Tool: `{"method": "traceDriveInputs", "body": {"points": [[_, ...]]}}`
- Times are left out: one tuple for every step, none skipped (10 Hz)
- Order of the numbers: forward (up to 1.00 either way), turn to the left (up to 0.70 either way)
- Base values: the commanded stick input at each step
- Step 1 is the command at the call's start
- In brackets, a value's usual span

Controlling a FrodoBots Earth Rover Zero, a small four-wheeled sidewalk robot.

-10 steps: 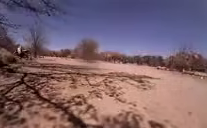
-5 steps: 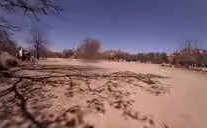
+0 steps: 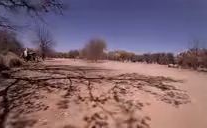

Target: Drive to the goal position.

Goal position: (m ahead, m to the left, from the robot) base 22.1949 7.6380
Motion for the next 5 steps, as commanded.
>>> {"method": "traceDriveInputs", "body": {"points": [[1.0, 0.0], [1.0, 0.0], [1.0, 0.0], [1.0, 0.0], [1.0, 0.0]]}}
